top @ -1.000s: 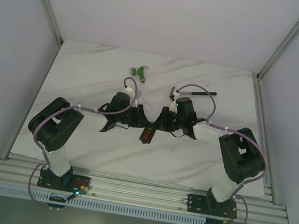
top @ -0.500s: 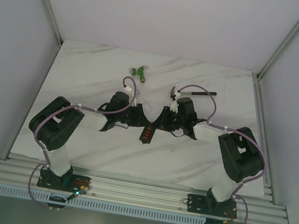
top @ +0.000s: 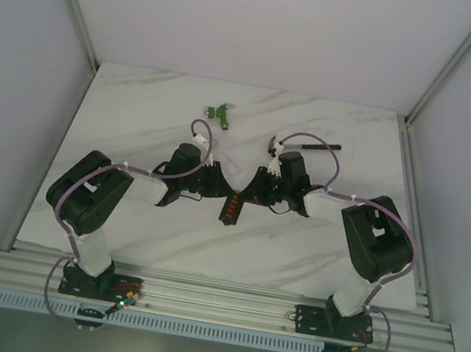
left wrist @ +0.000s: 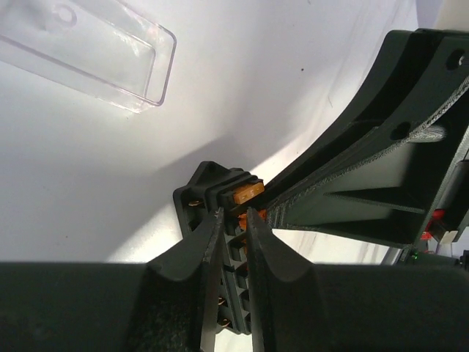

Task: Snap on the fuse box
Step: Adjust the fuse in the fuse box base.

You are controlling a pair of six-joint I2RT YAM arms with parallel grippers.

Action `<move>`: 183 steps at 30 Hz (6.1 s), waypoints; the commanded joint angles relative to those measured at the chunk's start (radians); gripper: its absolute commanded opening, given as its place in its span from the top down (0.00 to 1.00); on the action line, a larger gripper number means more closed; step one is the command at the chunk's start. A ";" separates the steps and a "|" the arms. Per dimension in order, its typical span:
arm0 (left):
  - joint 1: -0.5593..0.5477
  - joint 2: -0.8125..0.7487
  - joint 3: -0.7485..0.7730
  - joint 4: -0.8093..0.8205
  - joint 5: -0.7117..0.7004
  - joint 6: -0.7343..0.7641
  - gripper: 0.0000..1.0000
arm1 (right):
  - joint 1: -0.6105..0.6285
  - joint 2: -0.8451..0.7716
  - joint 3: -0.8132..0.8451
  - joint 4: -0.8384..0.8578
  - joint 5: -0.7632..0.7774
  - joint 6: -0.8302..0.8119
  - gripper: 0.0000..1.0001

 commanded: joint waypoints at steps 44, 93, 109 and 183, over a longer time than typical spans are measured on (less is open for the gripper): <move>-0.021 -0.092 -0.164 0.013 -0.090 -0.041 0.71 | 0.081 0.065 0.203 -0.277 0.098 -0.117 0.65; 0.019 0.039 -0.167 0.117 -0.106 -0.242 0.72 | 0.123 0.210 0.296 -0.469 0.137 -0.204 0.73; 0.039 -0.072 -0.195 0.120 -0.092 -0.189 0.63 | 0.100 0.063 0.352 -0.509 0.141 -0.252 0.69; 0.013 -0.182 -0.074 -0.200 -0.226 -0.066 0.54 | 0.046 0.128 0.380 -0.402 0.011 -0.191 0.72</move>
